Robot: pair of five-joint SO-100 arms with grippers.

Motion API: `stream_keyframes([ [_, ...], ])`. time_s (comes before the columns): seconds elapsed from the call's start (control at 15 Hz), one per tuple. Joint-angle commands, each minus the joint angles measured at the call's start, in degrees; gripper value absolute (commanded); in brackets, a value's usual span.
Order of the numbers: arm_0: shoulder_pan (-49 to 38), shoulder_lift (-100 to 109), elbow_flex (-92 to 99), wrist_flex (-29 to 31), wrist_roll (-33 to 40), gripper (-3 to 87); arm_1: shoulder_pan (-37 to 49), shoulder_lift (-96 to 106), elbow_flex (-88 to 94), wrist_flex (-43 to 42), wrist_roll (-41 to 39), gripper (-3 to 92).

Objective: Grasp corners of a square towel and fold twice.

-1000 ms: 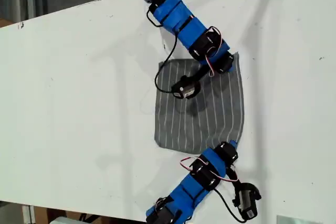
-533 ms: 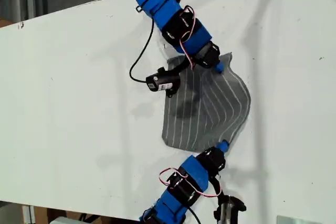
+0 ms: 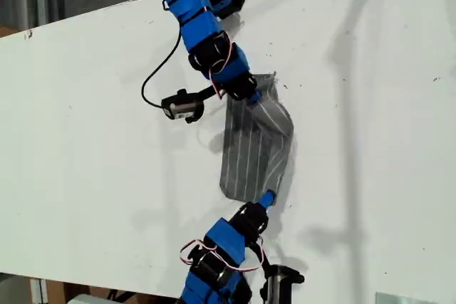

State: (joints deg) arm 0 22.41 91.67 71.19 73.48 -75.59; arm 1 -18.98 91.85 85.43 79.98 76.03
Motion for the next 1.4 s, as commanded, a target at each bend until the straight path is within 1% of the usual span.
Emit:
stream_keyframes([
  [0.0,-7.6,15.0,15.2,-5.5,0.4,-0.2,3.8,7.3,3.0,0.8,-0.3,-0.2],
  [0.2,-15.6,31.6,37.5,-14.5,1.1,-0.2,10.3,13.6,9.1,1.0,-1.3,-0.2],
  [0.4,-20.7,42.7,52.7,-18.5,-0.2,-0.2,19.4,18.7,18.5,-0.7,-3.3,-0.2],
  [0.53,-23.2,45.2,57.9,-19.7,-0.4,-0.2,22.0,19.6,23.1,-3.0,-3.8,-0.2],
  [0.8,-21.8,45.3,60.6,-21.4,-0.7,-0.2,15.3,19.8,29.3,-5.4,0.8,-0.2],
  [1.0,-18.4,38.2,58.9,-22.9,-0.5,-0.2,9.4,20.0,31.9,-5.5,4.7,-0.2],
  [1.13,-17.5,35.0,59.9,-25.9,-1.6,-0.2,6.9,20.4,34.8,-5.7,7.3,-0.2],
  [1.33,-17.1,33.8,66.5,-32.6,-3.0,-0.2,4.1,20.7,39.3,-9.8,9.4,-0.2],
])
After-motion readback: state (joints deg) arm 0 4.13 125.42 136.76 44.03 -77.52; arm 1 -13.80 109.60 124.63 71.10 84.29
